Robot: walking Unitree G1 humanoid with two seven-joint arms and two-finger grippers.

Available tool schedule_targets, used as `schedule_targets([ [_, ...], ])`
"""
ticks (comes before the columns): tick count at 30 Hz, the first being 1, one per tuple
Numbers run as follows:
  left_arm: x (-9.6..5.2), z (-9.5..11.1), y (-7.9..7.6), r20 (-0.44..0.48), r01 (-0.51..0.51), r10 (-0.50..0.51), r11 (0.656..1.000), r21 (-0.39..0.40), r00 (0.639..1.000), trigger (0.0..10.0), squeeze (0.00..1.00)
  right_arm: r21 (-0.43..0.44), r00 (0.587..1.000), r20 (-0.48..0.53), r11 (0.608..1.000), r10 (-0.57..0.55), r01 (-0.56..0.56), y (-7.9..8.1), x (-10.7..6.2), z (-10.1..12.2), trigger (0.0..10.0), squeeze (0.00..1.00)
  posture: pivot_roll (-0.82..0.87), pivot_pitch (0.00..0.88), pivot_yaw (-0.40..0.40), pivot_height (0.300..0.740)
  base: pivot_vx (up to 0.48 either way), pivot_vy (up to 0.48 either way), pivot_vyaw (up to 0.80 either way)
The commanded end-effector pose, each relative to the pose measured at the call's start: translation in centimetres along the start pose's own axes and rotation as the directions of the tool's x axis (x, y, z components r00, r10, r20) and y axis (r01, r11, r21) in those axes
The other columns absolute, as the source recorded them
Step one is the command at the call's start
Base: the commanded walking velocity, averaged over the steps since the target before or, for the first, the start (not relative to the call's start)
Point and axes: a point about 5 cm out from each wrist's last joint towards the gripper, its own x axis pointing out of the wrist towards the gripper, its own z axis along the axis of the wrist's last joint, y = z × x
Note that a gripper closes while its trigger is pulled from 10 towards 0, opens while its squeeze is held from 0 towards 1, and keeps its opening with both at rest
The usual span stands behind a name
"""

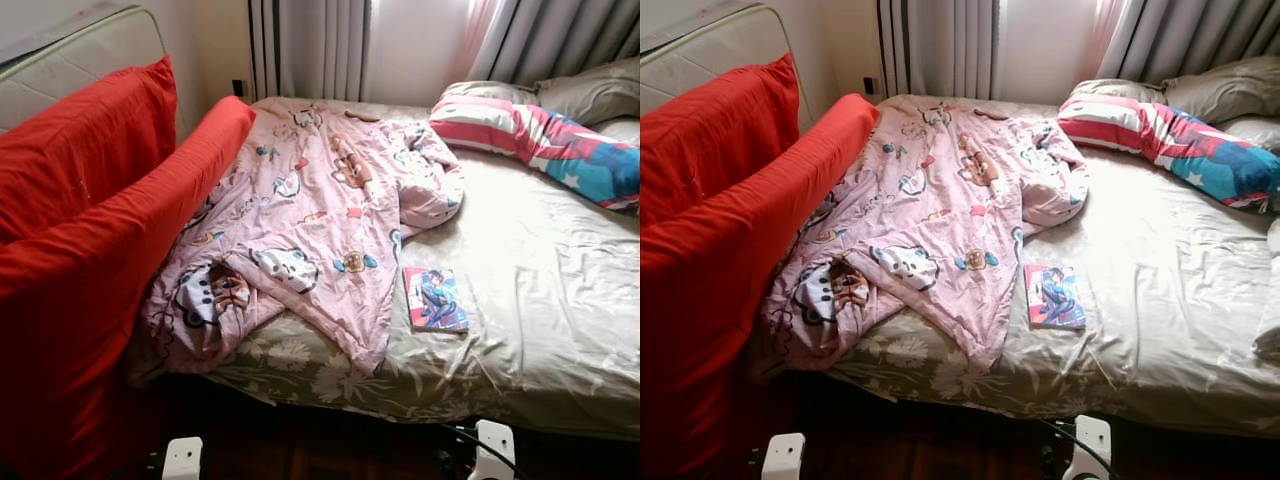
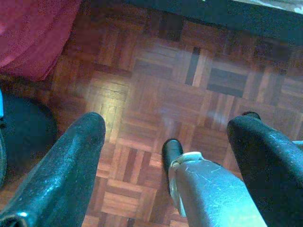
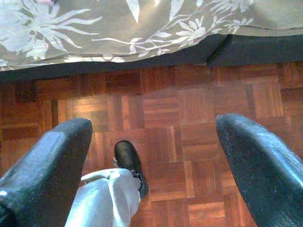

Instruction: Clean up the room

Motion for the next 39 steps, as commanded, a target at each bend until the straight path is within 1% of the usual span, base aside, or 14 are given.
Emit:
schedule_targets([
  [1,-0.02,-0.16,-0.07,-0.003,0.001,-0.001,1.000,0.002,1.000,10.0,0.00,0.001,1.000,0.007,1.000,-0.011,0.011,-0.27,-0.02,0.09,10.0,0.00,0.02,0.000,-0.011,0.740,0.000,-0.292,0.00],
  [5,-0.03,-0.17,-0.07,-0.004,0.002,-0.002,1.000,0.004,1.000,10.0,0.00,0.001,1.000,0.010,1.000,-0.011,0.011,-0.26,-0.03,0.10,10.0,0.00,0.02,0.000,-0.009,0.740,0.000,-0.281,0.00],
  [13,-0.04,-0.25,-0.03,-0.006,-0.001,0.001,1.000,0.003,1.000,10.0,0.00,0.002,1.000,0.010,1.000,-0.009,0.009,-0.23,-0.04,0.02,10.0,0.00,0.02,0.000,-0.006,0.740,0.000,0.000,0.00],
  [20,-0.05,-0.28,-0.03,-0.006,0.008,-0.007,1.000,0.023,1.000,10.0,0.00,-0.001,1.000,0.008,1.000,-0.007,0.007,-0.21,-0.06,-0.09,10.0,0.00,0.02,0.000,-0.006,0.740,0.000,0.000,0.00],
  [39,-0.05,-0.22,-0.02,-0.001,0.005,-0.005,1.000,0.012,1.000,10.0,0.00,-0.002,1.000,0.012,1.000,-0.007,0.007,-0.25,-0.05,0.01,10.0,0.00,0.02,0.000,-0.012,0.740,0.000,-0.275,0.00],
])
